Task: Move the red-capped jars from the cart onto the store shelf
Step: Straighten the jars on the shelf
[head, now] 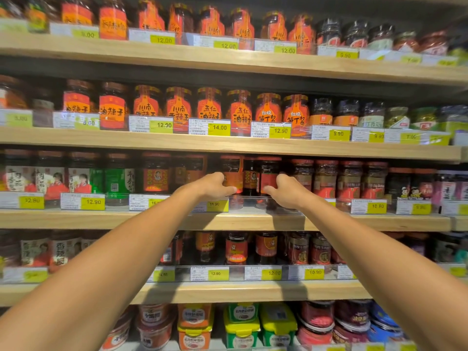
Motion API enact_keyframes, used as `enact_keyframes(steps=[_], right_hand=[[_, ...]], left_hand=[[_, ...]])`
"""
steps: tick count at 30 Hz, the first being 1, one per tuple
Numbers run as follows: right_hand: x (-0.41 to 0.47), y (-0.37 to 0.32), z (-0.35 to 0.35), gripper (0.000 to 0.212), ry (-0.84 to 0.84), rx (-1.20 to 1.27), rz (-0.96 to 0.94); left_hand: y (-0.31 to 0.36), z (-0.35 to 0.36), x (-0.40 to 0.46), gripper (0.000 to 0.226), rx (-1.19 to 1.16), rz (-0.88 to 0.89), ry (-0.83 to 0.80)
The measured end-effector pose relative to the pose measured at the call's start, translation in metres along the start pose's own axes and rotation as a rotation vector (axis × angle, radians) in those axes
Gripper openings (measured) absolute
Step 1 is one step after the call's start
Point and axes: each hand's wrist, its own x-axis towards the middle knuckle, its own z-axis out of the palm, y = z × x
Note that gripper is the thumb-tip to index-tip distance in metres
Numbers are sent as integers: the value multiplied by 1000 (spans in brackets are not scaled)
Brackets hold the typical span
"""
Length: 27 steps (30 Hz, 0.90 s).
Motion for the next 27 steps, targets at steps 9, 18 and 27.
enact_keyframes(steps=[9,18,27], right_hand=[[-11,2,6,61,176,30,15],[-37,-16,17,67,455,169,-169],[-35,-82,40,56,311,215,-340]], left_hand=[[-13,9,-15,52,90,60,157],[-75,-20,-70,46,45,179,493],[-121,-50,-96,65,90,-2,632]])
